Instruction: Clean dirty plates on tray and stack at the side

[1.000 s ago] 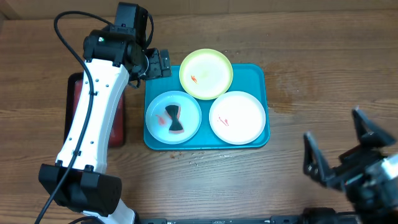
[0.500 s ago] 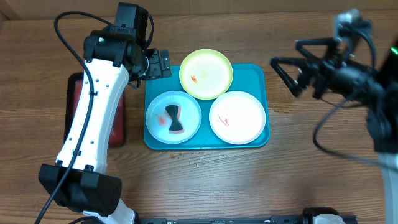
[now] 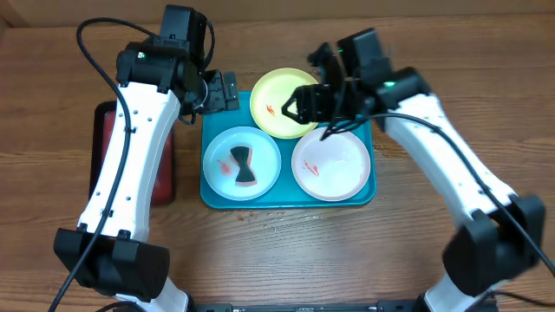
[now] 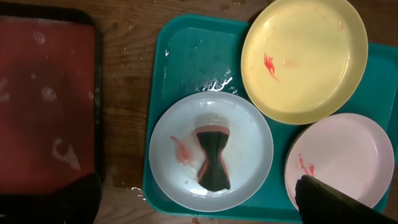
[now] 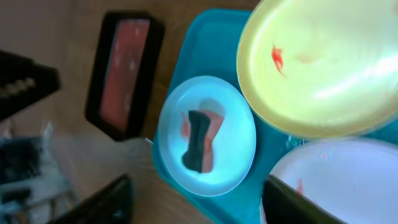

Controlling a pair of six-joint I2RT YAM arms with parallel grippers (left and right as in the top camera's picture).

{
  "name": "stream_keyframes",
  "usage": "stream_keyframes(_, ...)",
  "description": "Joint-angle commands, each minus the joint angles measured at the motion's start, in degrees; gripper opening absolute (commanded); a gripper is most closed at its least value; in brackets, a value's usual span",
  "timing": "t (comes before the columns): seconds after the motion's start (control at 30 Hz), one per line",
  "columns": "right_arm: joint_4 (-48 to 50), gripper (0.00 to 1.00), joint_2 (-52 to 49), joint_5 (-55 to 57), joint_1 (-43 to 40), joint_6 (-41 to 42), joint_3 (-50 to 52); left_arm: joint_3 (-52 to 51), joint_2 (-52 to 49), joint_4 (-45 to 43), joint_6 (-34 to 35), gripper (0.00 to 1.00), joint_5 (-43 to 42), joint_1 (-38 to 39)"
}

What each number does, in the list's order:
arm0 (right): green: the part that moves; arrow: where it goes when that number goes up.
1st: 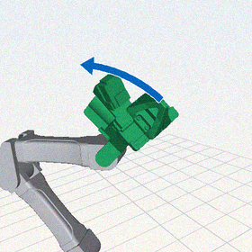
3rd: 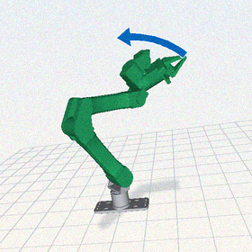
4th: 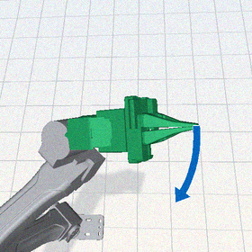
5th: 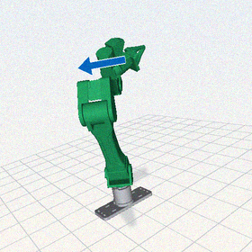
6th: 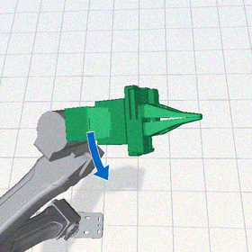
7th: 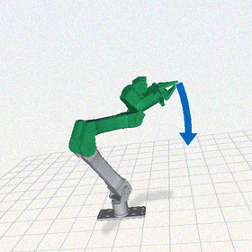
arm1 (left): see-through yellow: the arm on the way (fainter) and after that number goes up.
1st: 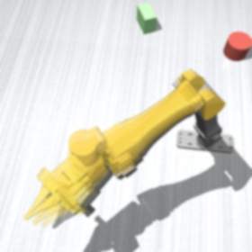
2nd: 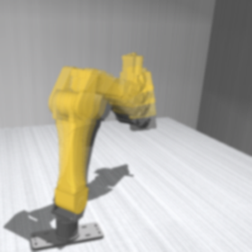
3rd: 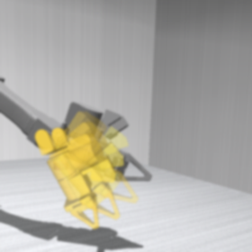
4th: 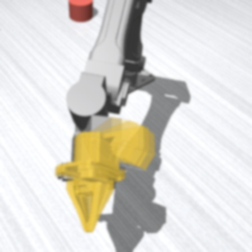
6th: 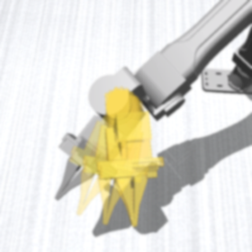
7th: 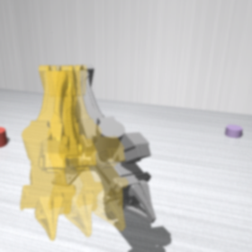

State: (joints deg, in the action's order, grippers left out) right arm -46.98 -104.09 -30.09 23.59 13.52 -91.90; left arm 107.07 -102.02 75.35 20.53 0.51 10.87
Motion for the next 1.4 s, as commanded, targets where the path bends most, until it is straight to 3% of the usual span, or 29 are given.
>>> stream_keyframes(0.0, 3.0, 0.61, -2.6, 4.5, 2.1, 2.0, -2.1, 0.0, 0.1, 0.5, -1.3, 1.0, -1.4, 0.0)
stream_keyframes(0.1, 5.0, 0.61, -6.6, 11.2, 4.1, 5.0, -2.1, -0.1, 0.1, 1.2, -1.2, 1.0, -0.2, 0.0)
stream_keyframes(0.37, 7.4, 0.58, -14.6, 16.7, 7.8, 5.0, -2.1, -3.0, 0.1, 1.0, -1.1, 1.0, -0.1, 0.0)
stream_keyframes(0.47, 7.1, 0.5, -16.2, 19.1, 8.8, 4.3, -2.0, -5.7, 0.1, 0.5, -0.8, 1.0, -0.1, 0.0)
stream_keyframes(0.6, 7.1, 0.43, -16.5, 20.2, 9.4, 4.3, -1.4, -8.9, 0.1, -0.5, -0.8, 1.0, -0.1, 0.0)
stream_keyframes(0.93, 7.3, 0.41, -16.5, 20.6, 10.6, 4.3, 2.5, -15.6, 0.1, -5.0, -0.8, 1.0, -1.9, 0.0)
stream_keyframes(1.07, 7.5, 0.34, -16.5, 20.6, 10.8, 4.3, 3.6, -17.9, 0.1, -7.6, -0.8, 1.0, -3.7, 0.0)
stream_keyframes(1.37, 9.3, 0.34, -16.5, 20.6, 11.3, 4.5, 7.1, -20.7, 0.1, -11.3, -0.8, 0.99, -4.6, 0.0)
